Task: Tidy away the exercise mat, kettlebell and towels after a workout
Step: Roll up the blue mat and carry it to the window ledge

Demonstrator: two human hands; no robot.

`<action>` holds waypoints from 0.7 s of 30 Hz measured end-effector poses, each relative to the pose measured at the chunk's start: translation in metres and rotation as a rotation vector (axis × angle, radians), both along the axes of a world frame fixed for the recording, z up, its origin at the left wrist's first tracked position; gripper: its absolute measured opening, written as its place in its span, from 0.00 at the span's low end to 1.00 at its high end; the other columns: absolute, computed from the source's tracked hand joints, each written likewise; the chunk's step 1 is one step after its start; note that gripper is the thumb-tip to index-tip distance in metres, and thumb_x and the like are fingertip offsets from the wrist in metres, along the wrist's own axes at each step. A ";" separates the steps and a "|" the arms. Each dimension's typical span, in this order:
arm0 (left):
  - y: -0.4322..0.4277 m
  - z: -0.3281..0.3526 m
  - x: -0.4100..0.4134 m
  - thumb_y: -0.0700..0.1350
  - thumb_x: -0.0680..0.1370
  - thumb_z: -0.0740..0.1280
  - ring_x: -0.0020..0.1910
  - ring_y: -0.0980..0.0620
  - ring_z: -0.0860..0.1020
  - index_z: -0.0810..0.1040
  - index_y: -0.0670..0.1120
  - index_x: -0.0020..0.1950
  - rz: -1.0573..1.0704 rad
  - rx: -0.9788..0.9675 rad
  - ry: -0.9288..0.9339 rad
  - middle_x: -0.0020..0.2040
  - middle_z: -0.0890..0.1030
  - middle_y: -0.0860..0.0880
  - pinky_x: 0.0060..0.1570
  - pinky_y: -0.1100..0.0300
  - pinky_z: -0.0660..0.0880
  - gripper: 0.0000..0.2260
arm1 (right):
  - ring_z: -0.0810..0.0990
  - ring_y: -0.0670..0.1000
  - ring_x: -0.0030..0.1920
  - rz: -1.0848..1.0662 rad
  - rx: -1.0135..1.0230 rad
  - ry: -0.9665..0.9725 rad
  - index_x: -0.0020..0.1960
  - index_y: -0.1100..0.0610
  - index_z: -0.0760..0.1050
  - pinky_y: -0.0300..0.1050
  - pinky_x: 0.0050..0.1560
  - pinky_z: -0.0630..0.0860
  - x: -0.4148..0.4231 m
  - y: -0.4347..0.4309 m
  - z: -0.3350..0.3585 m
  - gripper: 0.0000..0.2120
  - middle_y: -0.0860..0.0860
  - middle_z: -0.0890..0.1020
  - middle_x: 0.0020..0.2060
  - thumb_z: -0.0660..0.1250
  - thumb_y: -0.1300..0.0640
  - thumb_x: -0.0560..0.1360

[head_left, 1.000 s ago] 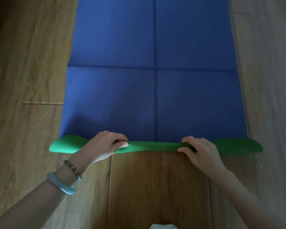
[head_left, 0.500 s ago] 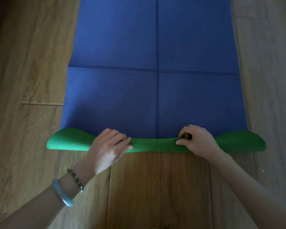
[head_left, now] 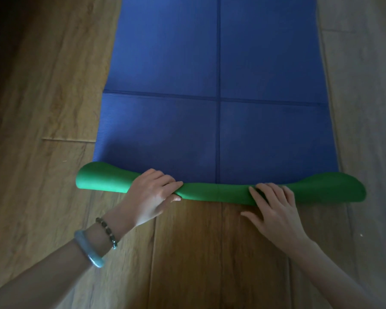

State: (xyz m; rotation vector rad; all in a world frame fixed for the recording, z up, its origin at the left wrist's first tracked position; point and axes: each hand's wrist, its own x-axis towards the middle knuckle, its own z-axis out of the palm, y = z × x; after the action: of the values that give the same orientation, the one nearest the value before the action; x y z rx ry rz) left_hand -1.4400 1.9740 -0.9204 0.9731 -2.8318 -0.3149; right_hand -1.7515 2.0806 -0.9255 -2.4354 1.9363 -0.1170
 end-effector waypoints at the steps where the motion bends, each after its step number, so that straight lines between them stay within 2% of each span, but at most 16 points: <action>1: -0.003 0.003 -0.001 0.55 0.76 0.61 0.37 0.49 0.78 0.81 0.45 0.53 0.006 0.024 0.005 0.41 0.82 0.52 0.42 0.59 0.65 0.16 | 0.74 0.57 0.55 0.013 -0.015 0.002 0.54 0.63 0.79 0.55 0.58 0.66 -0.002 -0.004 0.001 0.22 0.58 0.80 0.51 0.60 0.46 0.74; 5: -0.017 0.016 -0.007 0.56 0.75 0.60 0.33 0.50 0.77 0.74 0.49 0.48 0.090 0.168 0.034 0.34 0.79 0.54 0.37 0.60 0.62 0.12 | 0.80 0.56 0.47 0.050 -0.042 -0.025 0.52 0.62 0.79 0.53 0.56 0.69 -0.004 -0.020 0.007 0.16 0.55 0.82 0.46 0.59 0.52 0.77; 8: -0.034 0.020 -0.013 0.60 0.74 0.59 0.37 0.48 0.78 0.72 0.53 0.49 0.207 0.310 0.034 0.38 0.81 0.54 0.36 0.58 0.65 0.12 | 0.80 0.53 0.41 0.013 0.004 -0.091 0.50 0.60 0.78 0.49 0.53 0.69 -0.006 -0.035 0.012 0.16 0.52 0.83 0.41 0.57 0.51 0.77; 12: -0.061 0.018 -0.021 0.55 0.75 0.67 0.40 0.51 0.77 0.74 0.55 0.47 0.304 0.541 -0.070 0.41 0.81 0.57 0.44 0.56 0.71 0.06 | 0.77 0.47 0.31 -0.001 0.123 -0.119 0.48 0.56 0.74 0.43 0.39 0.70 -0.009 -0.060 0.020 0.14 0.47 0.79 0.32 0.54 0.49 0.77; 15: -0.073 0.009 -0.019 0.55 0.72 0.71 0.44 0.56 0.75 0.77 0.57 0.42 0.319 0.654 -0.022 0.41 0.76 0.58 0.49 0.52 0.73 0.05 | 0.72 0.45 0.31 0.005 0.235 -0.131 0.51 0.55 0.74 0.42 0.38 0.67 -0.014 -0.078 0.023 0.09 0.43 0.74 0.33 0.58 0.51 0.78; 17: -0.073 0.005 -0.017 0.56 0.70 0.72 0.47 0.55 0.72 0.80 0.57 0.41 0.310 0.591 0.048 0.44 0.75 0.57 0.53 0.53 0.71 0.05 | 0.71 0.44 0.35 -0.005 0.311 -0.168 0.54 0.53 0.71 0.43 0.40 0.65 -0.017 -0.086 0.023 0.08 0.42 0.73 0.37 0.59 0.51 0.79; 18: -0.072 0.005 -0.016 0.59 0.68 0.71 0.47 0.54 0.71 0.82 0.55 0.42 0.310 0.523 0.087 0.44 0.75 0.56 0.53 0.54 0.69 0.09 | 0.71 0.44 0.38 -0.016 0.347 -0.194 0.55 0.52 0.71 0.43 0.41 0.65 -0.018 -0.090 0.024 0.08 0.43 0.74 0.40 0.58 0.51 0.79; 20: -0.066 0.006 -0.016 0.63 0.68 0.64 0.43 0.54 0.71 0.83 0.52 0.45 0.288 0.379 0.173 0.41 0.75 0.56 0.48 0.56 0.69 0.17 | 0.74 0.46 0.42 -0.040 0.420 -0.232 0.55 0.51 0.69 0.44 0.42 0.69 -0.020 -0.097 0.025 0.08 0.45 0.75 0.45 0.57 0.50 0.79; 21: -0.062 0.006 -0.015 0.61 0.71 0.63 0.41 0.53 0.72 0.82 0.50 0.45 0.248 0.285 0.205 0.40 0.76 0.55 0.45 0.57 0.69 0.17 | 0.75 0.48 0.44 -0.053 0.463 -0.232 0.55 0.51 0.69 0.46 0.43 0.71 -0.021 -0.102 0.025 0.08 0.47 0.75 0.46 0.57 0.49 0.79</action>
State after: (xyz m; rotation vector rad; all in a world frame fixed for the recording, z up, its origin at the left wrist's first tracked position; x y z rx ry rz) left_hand -1.4553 1.9122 -0.9147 1.2493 -2.4921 -0.7554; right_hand -1.7724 1.9785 -0.9001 -1.9793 1.6998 0.0427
